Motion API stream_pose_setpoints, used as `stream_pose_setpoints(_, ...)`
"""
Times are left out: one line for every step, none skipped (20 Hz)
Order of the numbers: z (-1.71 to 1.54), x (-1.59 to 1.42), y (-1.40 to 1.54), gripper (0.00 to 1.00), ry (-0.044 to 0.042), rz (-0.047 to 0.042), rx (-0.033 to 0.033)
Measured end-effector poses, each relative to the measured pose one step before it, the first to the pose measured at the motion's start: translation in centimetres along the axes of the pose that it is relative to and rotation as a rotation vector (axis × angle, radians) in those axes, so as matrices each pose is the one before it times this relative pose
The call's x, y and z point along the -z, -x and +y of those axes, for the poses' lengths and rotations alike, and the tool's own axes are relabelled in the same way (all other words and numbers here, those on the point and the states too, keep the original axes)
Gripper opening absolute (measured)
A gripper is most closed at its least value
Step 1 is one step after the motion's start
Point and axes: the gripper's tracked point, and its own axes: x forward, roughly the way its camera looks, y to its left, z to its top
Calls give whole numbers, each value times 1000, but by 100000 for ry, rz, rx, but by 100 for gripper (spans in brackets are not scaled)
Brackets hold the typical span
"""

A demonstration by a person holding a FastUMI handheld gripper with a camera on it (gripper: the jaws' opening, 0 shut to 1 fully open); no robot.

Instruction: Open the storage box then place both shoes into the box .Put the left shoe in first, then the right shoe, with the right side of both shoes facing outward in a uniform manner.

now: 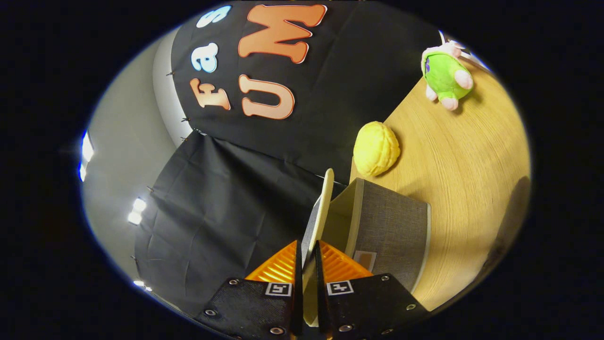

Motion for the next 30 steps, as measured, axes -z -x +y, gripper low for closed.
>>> stream_pose_setpoints(858,63,-83,11,26,-425,-589)
stream_pose_setpoints(969,113,-145,8,-389,116,-1158)
stream_pose_setpoints(954,340,-155,8,-599,762,-634)
stream_pose_setpoints(1023,226,-341,8,187,72,-265)
stream_pose_setpoints(1216,267,-283,8,2318,-344,172)
stream_pose_setpoints(1025,197,-372,8,2999,-317,191)
stream_pose_setpoints(1482,316,-288,8,3344,-39,-643)
stream_pose_setpoints(1389,266,-425,8,2947,-180,-1009)
stream_pose_setpoints(1106,400,-205,8,2513,-463,-481)
stream_pose_setpoints(809,290,-492,8,2526,-460,64)
stream_pose_setpoints(802,444,-632,8,2258,241,256)
stream_pose_setpoints(793,187,-744,9,793,281,-121)
stream_pose_setpoints(638,141,-799,8,49,451,34)
stream_pose_setpoints(579,27,-856,9,-16,171,96)
stream_pose_setpoints(623,-122,-880,9,74,-137,319)
stream_pose_setpoints(367,-123,-901,9,-391,109,570)
stream_pose_setpoints(377,275,-725,9,-151,184,420)
stream_pose_setpoints(357,149,-896,9,36,156,673)
stream_pose_setpoints(268,326,-706,8,222,234,866)
stream_pose_setpoints(117,114,-950,8,-7,243,941)
stream_pose_setpoints(164,387,-658,9,-441,61,953)
stream_pose_setpoints(-9,29,-862,9,-945,-342,1198)
stream_pose_setpoints(-104,231,-692,9,-423,160,1396)
stream_pose_setpoints(-111,83,-866,8,-1048,-240,1342)
stream_pose_setpoints(-71,195,-670,9,-787,164,1322)
stream_pose_setpoints(16,-4,-783,9,-1680,-894,1090)
stream_pose_setpoints(233,149,-742,9,-1281,-153,729)
stream_pose_setpoints(197,131,-769,9,-1285,-160,251)
stream_pose_setpoints(2,200,-235,10,201,-447,918)
stream_pose_setpoints(241,186,-718,19,1123,-472,105)
